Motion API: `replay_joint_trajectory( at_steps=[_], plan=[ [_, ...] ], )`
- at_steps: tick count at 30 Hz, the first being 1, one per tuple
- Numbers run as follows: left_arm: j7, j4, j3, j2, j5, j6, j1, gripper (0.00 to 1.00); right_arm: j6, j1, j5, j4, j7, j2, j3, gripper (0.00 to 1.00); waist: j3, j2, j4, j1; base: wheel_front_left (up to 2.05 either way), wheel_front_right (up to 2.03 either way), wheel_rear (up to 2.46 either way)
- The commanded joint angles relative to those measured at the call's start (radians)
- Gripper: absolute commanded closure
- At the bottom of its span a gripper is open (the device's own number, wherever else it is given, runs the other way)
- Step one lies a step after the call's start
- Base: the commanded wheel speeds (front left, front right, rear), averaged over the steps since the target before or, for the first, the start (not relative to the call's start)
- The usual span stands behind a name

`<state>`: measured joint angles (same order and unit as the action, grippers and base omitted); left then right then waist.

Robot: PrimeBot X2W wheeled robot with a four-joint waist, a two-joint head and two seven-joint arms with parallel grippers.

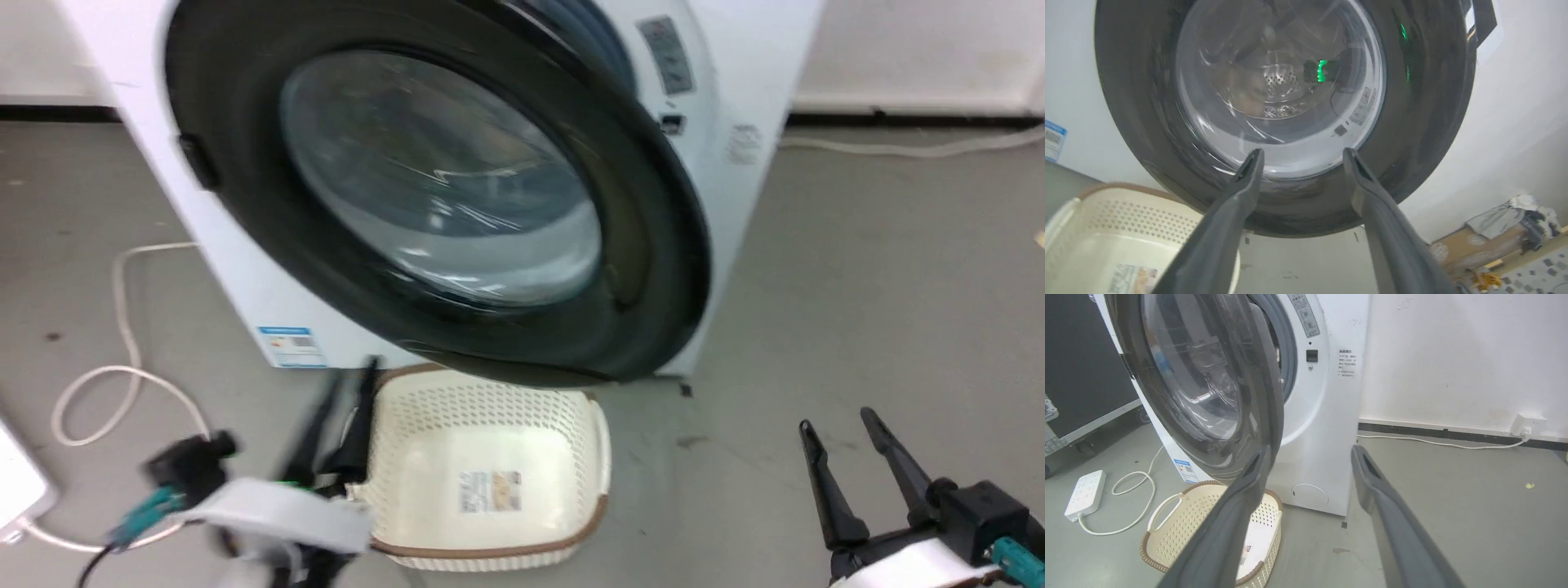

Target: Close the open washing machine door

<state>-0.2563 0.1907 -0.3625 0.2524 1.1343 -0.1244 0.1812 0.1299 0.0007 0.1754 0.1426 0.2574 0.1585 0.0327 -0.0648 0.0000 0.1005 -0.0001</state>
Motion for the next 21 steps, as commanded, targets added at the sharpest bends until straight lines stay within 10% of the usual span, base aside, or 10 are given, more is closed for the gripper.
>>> replay_joint_trajectory(
  at_steps=[1, 9, 20, 21],
  plan=[
    [-0.005, -0.044, 0.085, -0.002, -0.194, 0.021, -0.046, 0.00, 0.001, 0.019, -0.008, -0.010, 0.004, -0.002, 0.004, 0.00, 0.050, 0.0000, -0.057, 0.0001, 0.00, 0.00, 0.00],
    [-0.005, -0.185, 0.172, -0.054, -0.815, 0.127, -0.197, 0.00, 0.001, 0.041, -0.010, -0.019, 0.004, -0.006, 0.027, 0.00, 0.068, 0.0000, -0.095, 0.0001, 0.00, 0.00, 0.00],
    [-0.005, -0.166, 0.193, -0.132, -0.973, 0.176, -0.284, 0.00, 0.001, 0.056, 0.008, -0.043, 0.004, 0.010, 0.075, 0.00, 0.065, 0.0000, -0.130, 0.0001, 0.00, 0.00, 0.00],
    [-0.005, -0.159, 0.198, -0.137, -0.971, 0.171, -0.283, 0.00, 0.001, 0.059, 0.018, -0.041, 0.004, 0.016, 0.093, 0.25, 0.062, 0.0000, -0.138, 0.0001, 0.00, 0.00, 0.00]
  ],
)
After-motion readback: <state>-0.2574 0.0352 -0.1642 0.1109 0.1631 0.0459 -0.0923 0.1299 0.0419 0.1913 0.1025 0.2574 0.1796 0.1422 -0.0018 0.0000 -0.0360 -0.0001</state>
